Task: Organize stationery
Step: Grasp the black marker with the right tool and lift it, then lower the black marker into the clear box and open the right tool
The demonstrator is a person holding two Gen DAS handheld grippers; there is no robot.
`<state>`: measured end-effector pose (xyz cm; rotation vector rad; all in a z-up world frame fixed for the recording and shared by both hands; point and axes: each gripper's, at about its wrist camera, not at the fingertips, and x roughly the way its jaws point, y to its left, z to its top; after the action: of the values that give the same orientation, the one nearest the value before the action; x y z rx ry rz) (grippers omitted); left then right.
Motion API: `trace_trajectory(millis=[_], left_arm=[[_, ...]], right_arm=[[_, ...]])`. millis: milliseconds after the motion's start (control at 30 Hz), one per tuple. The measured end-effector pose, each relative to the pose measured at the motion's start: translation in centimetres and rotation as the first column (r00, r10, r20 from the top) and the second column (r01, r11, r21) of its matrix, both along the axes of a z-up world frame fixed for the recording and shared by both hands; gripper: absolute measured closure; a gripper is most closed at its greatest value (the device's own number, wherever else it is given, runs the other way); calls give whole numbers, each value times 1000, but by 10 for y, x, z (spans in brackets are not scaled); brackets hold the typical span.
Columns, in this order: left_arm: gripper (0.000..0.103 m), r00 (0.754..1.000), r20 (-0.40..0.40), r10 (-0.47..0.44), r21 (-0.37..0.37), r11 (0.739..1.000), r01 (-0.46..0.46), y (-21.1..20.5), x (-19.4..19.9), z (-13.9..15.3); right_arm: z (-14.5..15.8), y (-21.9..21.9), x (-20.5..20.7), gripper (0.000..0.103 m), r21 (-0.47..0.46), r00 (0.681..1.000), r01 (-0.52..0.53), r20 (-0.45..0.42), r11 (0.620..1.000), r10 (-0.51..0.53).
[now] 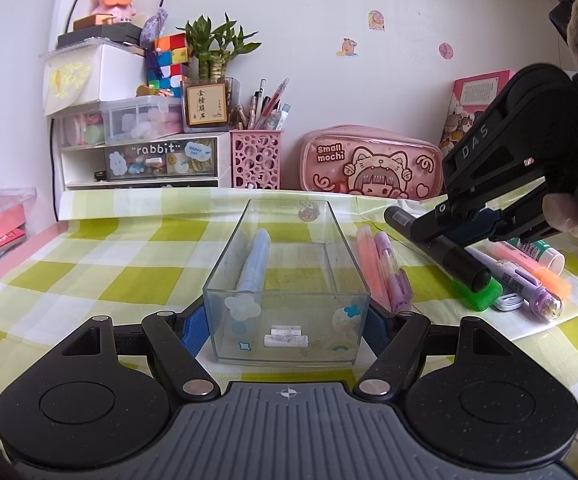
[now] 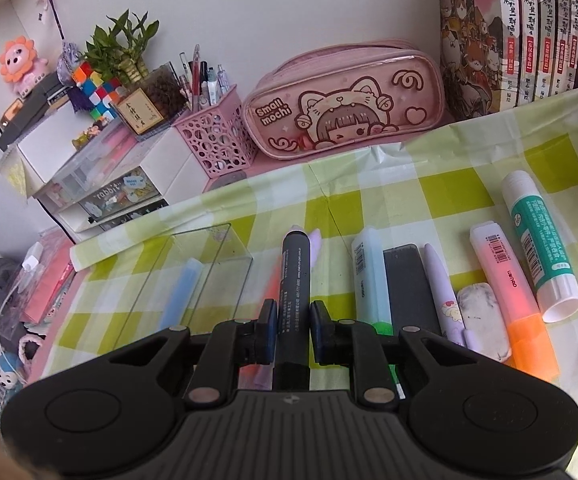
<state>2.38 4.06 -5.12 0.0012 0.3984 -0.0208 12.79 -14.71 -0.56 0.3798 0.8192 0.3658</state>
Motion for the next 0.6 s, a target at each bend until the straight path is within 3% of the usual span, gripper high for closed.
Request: trace_trajectory(millis=[267, 600], left_arm=[[30, 1000, 0, 0, -2, 1000, 0, 0, 0, 0], [30, 1000, 0, 0, -2, 1000, 0, 0, 0, -1]], right_arm=[[26, -7, -11, 84, 110, 999, -12, 36, 994, 9], [46, 7, -24, 84, 191, 994, -102, 64, 976, 92]])
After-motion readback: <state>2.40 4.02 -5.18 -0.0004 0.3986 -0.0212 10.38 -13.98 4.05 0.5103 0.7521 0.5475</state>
